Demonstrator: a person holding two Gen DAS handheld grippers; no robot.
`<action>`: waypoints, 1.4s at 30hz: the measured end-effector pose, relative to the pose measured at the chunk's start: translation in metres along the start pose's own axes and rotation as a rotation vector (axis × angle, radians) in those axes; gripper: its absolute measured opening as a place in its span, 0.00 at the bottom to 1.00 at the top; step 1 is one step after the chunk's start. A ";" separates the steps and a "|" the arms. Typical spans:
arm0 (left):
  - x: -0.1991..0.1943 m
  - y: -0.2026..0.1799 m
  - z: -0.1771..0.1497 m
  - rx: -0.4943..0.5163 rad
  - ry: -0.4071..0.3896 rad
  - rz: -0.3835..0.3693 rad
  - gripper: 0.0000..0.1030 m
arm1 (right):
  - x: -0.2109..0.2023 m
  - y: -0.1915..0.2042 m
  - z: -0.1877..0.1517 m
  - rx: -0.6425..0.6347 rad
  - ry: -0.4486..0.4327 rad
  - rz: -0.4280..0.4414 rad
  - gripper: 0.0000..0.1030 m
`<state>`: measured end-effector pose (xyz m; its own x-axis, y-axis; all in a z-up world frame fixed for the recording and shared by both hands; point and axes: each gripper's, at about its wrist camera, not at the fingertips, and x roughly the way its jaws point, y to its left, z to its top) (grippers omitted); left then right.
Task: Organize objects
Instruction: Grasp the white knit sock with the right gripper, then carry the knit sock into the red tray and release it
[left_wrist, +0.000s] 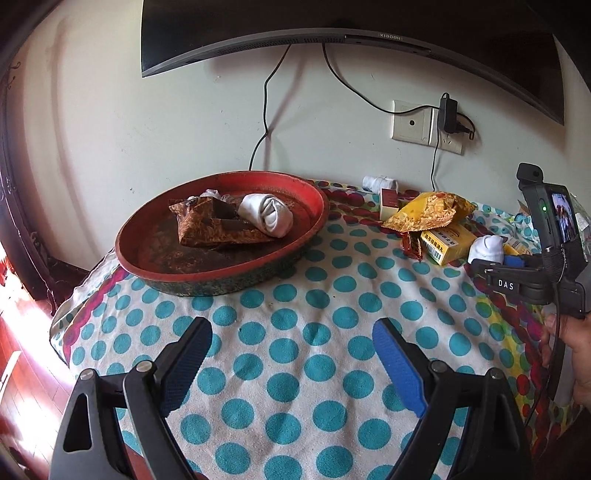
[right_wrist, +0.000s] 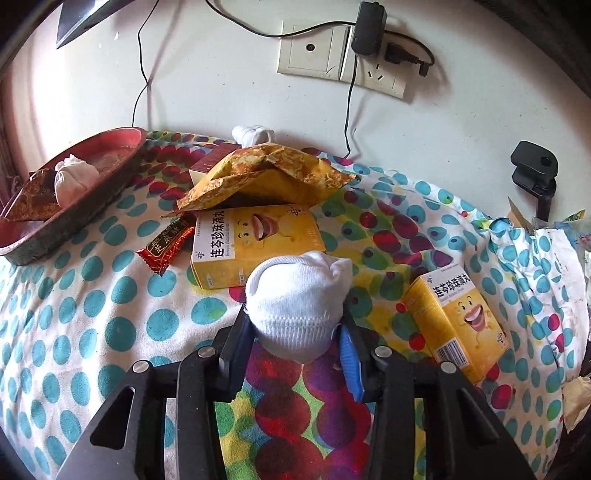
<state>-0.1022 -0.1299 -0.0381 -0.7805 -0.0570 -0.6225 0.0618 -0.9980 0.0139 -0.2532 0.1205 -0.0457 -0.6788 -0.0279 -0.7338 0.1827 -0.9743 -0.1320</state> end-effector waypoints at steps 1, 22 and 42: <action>0.000 0.000 0.000 0.003 0.005 0.001 0.88 | -0.002 0.000 -0.001 0.001 -0.002 0.000 0.38; 0.016 0.044 0.003 -0.092 0.054 0.028 0.88 | -0.023 0.127 0.067 -0.213 -0.107 0.113 0.38; 0.025 0.080 0.007 -0.159 0.041 0.074 0.88 | 0.015 0.276 0.149 -0.425 -0.147 0.311 0.38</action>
<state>-0.1208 -0.2109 -0.0471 -0.7446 -0.1263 -0.6555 0.2187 -0.9739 -0.0609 -0.3185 -0.1821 0.0063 -0.6337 -0.3608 -0.6843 0.6414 -0.7396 -0.2041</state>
